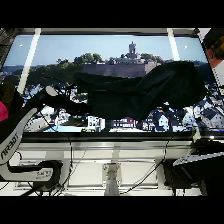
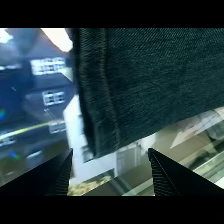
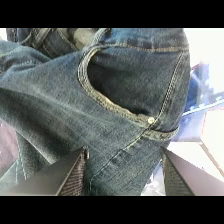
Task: Fold the clothes and pants, and hang the long-sleeved shirts on hangers.
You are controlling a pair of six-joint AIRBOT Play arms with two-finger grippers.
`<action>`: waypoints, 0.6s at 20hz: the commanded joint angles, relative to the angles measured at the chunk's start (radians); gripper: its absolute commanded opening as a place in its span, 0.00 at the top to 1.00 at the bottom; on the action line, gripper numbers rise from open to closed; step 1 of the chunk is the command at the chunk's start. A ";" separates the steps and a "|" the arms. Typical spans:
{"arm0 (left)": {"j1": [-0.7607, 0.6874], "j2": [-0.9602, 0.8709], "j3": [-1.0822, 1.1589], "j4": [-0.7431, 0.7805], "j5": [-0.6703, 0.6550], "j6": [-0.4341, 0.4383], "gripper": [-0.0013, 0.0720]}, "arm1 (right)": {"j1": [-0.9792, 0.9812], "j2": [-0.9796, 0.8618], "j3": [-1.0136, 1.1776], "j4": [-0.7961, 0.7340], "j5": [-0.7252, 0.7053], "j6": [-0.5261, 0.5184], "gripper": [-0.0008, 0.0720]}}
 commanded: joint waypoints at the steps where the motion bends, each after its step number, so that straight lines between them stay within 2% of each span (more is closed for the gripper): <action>1: -0.036 -0.032 -0.001 -0.029 0.059 -0.029 0.26 | -0.001 -0.001 0.000 0.004 -0.011 0.002 0.26; 2: -0.045 -0.035 -0.001 -0.028 0.074 -0.029 0.27 | -0.001 -0.001 0.000 0.010 -0.011 0.002 0.26; 3: -0.050 -0.040 0.000 -0.029 0.076 -0.029 0.31 | -0.001 -0.001 0.000 0.011 -0.011 0.002 0.26; 5: -0.056 -0.042 -0.001 -0.029 0.080 -0.028 0.53 | -0.001 -0.001 0.000 0.012 -0.012 0.002 0.26; 6: -0.058 -0.042 0.000 -0.038 0.083 -0.028 0.68 | -0.001 -0.001 0.000 0.012 -0.012 0.002 0.26; 7: -0.058 -0.042 0.000 -0.060 0.083 -0.027 0.96 | -0.001 -0.001 0.000 0.012 -0.011 0.001 0.27; 10: -0.055 -0.010 0.002 -0.093 0.072 -0.016 0.96 | -0.003 -0.001 -0.001 -0.009 0.008 0.034 0.27; 12: -0.055 0.069 0.002 -0.014 0.072 -0.027 0.96 | -0.008 -0.004 -0.011 -0.031 0.020 0.075 0.27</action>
